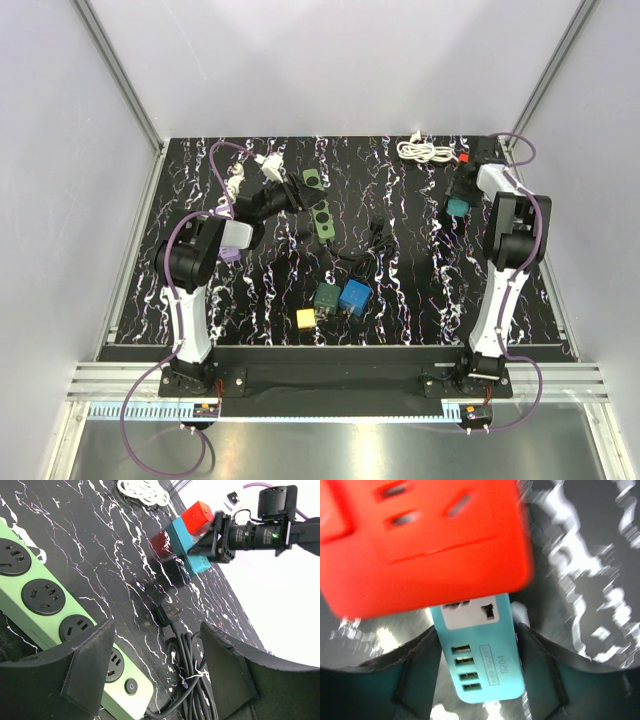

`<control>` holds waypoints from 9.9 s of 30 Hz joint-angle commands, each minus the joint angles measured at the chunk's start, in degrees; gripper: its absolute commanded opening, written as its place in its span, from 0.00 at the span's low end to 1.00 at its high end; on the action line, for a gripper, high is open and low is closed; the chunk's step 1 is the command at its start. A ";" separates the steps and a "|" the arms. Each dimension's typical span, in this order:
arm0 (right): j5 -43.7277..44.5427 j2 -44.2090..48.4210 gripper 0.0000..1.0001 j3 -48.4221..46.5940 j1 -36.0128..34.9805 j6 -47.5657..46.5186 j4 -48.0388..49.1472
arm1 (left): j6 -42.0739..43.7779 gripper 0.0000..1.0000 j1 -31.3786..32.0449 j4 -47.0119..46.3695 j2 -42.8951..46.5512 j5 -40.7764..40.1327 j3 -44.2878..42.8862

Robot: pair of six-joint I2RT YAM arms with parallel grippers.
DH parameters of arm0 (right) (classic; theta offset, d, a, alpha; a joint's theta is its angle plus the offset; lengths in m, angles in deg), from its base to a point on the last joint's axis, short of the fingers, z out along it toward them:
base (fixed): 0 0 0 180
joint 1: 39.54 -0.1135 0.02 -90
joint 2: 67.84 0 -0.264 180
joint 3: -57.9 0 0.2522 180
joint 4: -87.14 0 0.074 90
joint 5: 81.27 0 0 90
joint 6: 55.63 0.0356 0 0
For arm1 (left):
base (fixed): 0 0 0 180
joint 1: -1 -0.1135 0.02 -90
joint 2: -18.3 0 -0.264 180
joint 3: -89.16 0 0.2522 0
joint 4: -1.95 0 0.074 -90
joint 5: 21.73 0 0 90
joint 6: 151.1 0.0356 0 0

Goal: Pull the plug off the socket

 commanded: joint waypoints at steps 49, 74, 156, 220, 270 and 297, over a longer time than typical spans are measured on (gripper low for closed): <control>-20.09 54.10 0.98 58.83 15.49 25.75 38.24 | 18.72 0.97 31.82 49.05 -9.86 -32.38 -48.43; -42.51 30.12 0.18 60.61 20.62 37.98 68.05 | 18.99 0.96 35.08 44.82 -29.13 -38.28 -68.74; -46.83 22.73 0.26 55.77 15.52 36.67 66.22 | 8.09 0.99 32.80 43.14 -40.20 -35.64 -79.90; -51.92 22.29 0.66 57.71 14.03 33.77 60.77 | 1.58 0.02 28.84 40.95 -37.74 -28.17 -73.14; -54.30 12.71 0.24 46.37 7.61 35.88 55.67 | -1.41 0.00 28.49 38.22 -32.03 -22.64 -66.37; -49.81 13.94 0.00 45.58 7.52 37.37 47.58 | 1.76 0.00 28.40 29.60 -27.72 -27.82 -64.26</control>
